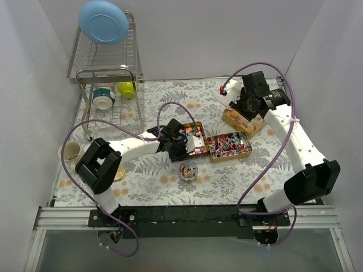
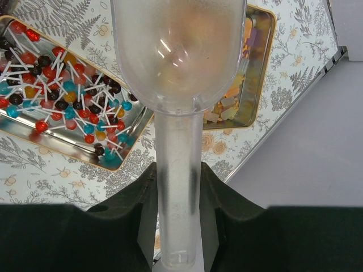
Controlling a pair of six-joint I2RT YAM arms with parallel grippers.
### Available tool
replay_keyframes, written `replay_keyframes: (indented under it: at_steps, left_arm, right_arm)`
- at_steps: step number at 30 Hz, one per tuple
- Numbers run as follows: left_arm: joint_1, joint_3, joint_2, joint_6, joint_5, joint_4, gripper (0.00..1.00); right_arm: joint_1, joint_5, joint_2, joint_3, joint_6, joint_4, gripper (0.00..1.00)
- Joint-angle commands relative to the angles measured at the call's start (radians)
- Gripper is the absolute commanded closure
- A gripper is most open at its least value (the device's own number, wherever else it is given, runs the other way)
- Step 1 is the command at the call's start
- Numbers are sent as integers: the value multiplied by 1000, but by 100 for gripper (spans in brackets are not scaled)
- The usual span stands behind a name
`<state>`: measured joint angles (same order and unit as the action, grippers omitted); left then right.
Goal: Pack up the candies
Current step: Move the storage box to the center of the board, then adjust the spatula.
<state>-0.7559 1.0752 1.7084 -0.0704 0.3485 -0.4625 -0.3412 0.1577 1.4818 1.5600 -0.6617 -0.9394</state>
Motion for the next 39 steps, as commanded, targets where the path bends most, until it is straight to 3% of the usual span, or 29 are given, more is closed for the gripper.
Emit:
replay_keyframes:
  at_steps: [1, 4, 10, 11, 14, 18, 19, 22, 25, 39]
  left_arm:
    - [-3, 49, -32, -2, -31, 18, 81]
    - [23, 58, -128, -44, -17, -48, 59]
    - [108, 60, -311, -281, 21, -71, 39]
    - [118, 63, -322, -380, 30, -68, 38]
    - [159, 106, -328, -515, 84, -106, 38]
    - [271, 51, -389, -713, 336, -32, 37]
    - [341, 31, -395, -744, 384, -9, 37]
    - [455, -56, -403, -942, 553, 115, 39]
    - [500, -153, -432, -1109, 630, 324, 38]
    - [512, -213, -437, -1174, 635, 383, 42]
  right_arm:
    - [2, -52, -5, 60, -16, -10, 99]
    - [1, -137, 1, 72, -68, -59, 99]
    - [-31, -273, -44, -8, -228, -68, 99]
    - [-42, -286, -51, -20, -240, -70, 99]
    - [-108, -285, -71, -52, -283, -50, 99]
    - [-223, -198, -94, -126, -343, -16, 99]
    - [-264, -170, -95, -136, -351, 2, 99]
    - [-330, -129, -89, -141, -357, 13, 99]
    - [-369, -129, -54, -95, -325, -2, 99]
    - [-512, -96, 26, -6, -259, 14, 99]
